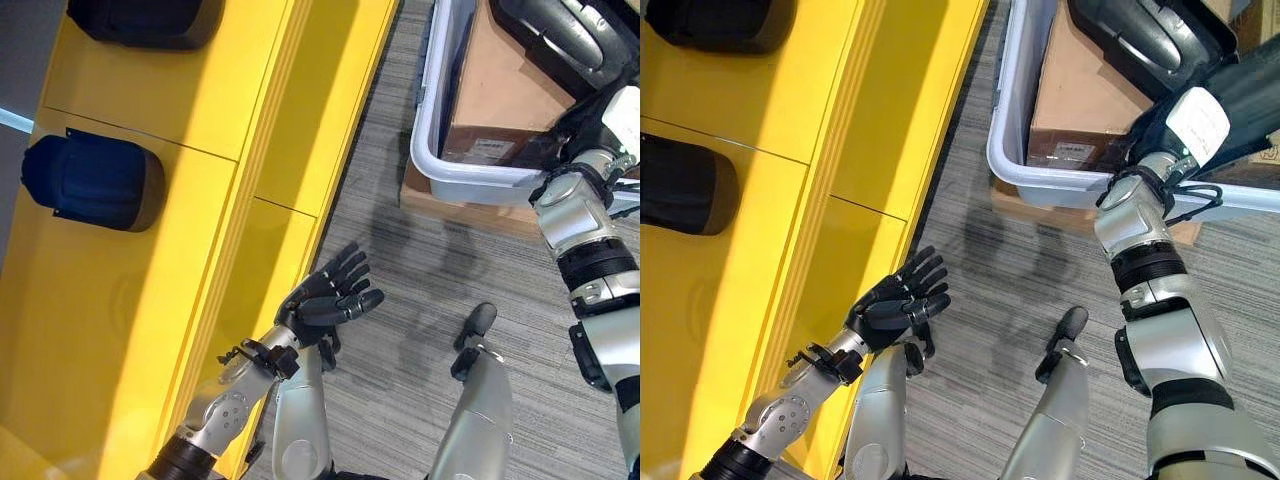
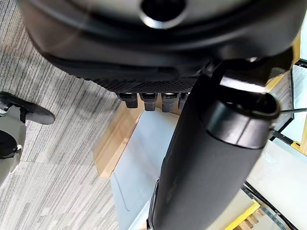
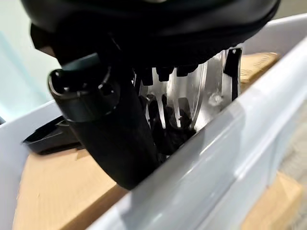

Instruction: Move parts from the plastic box to the shelf.

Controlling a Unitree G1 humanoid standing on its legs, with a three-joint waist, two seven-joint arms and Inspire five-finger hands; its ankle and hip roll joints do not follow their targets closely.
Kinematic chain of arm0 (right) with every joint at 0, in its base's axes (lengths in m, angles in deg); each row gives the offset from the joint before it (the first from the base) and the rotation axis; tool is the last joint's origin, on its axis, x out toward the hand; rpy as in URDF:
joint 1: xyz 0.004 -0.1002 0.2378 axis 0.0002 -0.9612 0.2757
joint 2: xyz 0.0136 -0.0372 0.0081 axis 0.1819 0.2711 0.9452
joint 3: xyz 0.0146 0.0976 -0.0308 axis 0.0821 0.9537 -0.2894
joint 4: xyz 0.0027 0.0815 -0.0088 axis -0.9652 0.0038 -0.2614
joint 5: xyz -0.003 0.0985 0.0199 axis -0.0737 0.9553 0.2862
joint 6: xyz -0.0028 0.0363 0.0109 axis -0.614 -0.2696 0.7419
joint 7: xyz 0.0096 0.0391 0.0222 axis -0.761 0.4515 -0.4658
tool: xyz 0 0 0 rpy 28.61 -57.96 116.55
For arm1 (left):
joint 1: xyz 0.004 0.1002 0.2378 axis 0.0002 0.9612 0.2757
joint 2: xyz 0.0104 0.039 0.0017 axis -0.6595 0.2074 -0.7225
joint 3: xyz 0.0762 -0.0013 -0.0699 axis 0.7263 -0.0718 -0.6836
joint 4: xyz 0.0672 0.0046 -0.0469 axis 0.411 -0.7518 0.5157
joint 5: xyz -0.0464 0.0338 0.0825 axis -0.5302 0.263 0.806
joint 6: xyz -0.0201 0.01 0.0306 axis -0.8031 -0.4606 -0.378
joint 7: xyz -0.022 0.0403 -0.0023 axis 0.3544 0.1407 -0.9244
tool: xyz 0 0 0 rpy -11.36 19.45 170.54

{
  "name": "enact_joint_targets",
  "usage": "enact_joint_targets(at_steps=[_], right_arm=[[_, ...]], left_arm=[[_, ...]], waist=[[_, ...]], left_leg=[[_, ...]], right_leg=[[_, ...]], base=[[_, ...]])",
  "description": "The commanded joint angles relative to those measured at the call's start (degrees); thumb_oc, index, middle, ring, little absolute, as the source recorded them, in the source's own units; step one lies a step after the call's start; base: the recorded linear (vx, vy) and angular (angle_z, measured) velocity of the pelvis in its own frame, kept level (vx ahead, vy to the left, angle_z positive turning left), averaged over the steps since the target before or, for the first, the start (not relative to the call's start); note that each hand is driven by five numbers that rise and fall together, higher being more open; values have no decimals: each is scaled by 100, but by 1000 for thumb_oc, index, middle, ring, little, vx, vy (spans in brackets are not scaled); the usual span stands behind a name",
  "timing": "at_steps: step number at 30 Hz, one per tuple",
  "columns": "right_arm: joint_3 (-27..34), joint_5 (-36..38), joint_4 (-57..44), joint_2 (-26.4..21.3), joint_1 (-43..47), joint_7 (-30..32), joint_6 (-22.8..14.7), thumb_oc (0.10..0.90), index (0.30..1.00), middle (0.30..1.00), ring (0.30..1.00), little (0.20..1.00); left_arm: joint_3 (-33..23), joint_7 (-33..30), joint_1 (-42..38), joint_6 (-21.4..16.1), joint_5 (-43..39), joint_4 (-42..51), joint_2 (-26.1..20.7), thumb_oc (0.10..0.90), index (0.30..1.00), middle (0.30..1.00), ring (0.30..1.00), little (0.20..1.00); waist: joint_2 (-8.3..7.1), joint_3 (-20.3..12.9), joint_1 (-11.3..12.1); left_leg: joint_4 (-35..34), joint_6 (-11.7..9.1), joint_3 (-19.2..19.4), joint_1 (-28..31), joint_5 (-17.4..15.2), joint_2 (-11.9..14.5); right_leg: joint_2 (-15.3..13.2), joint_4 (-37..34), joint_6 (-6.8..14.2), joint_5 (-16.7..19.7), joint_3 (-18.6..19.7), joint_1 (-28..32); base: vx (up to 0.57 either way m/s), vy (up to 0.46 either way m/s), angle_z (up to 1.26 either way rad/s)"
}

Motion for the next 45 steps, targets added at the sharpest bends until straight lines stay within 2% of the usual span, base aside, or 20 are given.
enact_joint_targets(at_steps=[1,11,12,13,14,17,23,32,34,41,45], right_arm=[[-134,292,355,-349,461,497,238,900,1000,1000,1000,1000],[-509,328,1414,-501,712,386,834,900,1000,1000,1000,1000],[-531,354,1480,-512,705,324,953,861,945,945,945,945],[-559,400,1565,-546,649,184,1006,555,517,517,517,517],[-594,384,1650,-565,621,98,993,400,300,300,300,300],[-690,416,1777,-581,618,-98,1042,400,300,300,300,300],[-840,447,1956,-599,681,-15,1156,400,300,300,300,300],[-988,-141,2119,-785,743,-325,1279,400,300,300,300,300],[-1057,-475,2148,-823,758,-434,1308,400,300,300,300,300],[-1259,-1066,2171,-942,747,-618,1231,400,300,300,300,300],[-1344,-1148,2132,-999,775,-555,1158,400,300,300,300,300]], left_arm=[[23,293,44,-227,-23,729,-108,900,1000,1000,1000,1000],[233,223,-73,-354,-71,656,-110,900,1000,1000,1000,1000],[245,201,-79,-361,-88,663,-120,900,1000,1000,1000,1000],[248,196,-71,-366,-82,660,-147,900,1000,1000,1000,1000],[244,231,-75,-364,-96,648,-171,900,1000,1000,1000,1000],[265,282,-88,-398,-76,605,-181,900,1000,1000,1000,1000],[327,275,-146,-502,-127,553,-200,900,1000,1000,1000,1000],[326,375,-119,-562,-123,534,-265,900,1000,1000,1000,1000],[322,424,-105,-577,-122,516,-281,900,1000,1000,1000,1000],[275,596,-70,-575,-170,487,-348,900,1000,1000,1000,1000],[256,712,-40,-570,-165,485,-376,900,1000,1000,1000,1000]], waist=[[227,-30,24],[306,-30,68],[307,-30,70],[306,-30,68],[305,-30,72],[306,-30,80],[340,-30,96],[354,-30,96],[358,-30,94],[355,-30,90],[332,-30,85]], left_leg=[[-633,-53,-263,287,-83,-34],[-621,-66,-269,274,-64,-73],[-618,-69,-276,257,-62,-74],[-614,-71,-285,221,-53,-70],[-613,-74,-294,197,-43,-67],[-619,-72,-299,154,-27,-58],[-647,-75,-291,107,12,-57],[-642,-90,-279,105,24,-31],[-670,-89,-271,128,36,-28],[-682,-81,-260,164,51,-14],[-715,-75,-250,223,59,-9]], right_leg=[[76,1228,235,-1507,-29,165],[19,1231,243,-1492,-76,177],[17,1232,245,-1491,-81,164],[22,1228,243,-1483,-79,137],[25,1230,240,-1478,-83,118],[32,1217,236,-1459,-93,78],[23,1177,232,-1422,-117,27],[7,1162,233,-1405,-139,19],[15,1141,236,-1393,-133,25],[10,1111,242,-1363,-137,57],[20,1069,251,-1339,-132,108]], base=[[0,0,0],[0,0,0],[0,0,0],[0,0,0],[0,0,0],[-7,-11,-1],[0,0,0],[0,0,0],[0,0,0],[0,0,0],[0,0,0]])
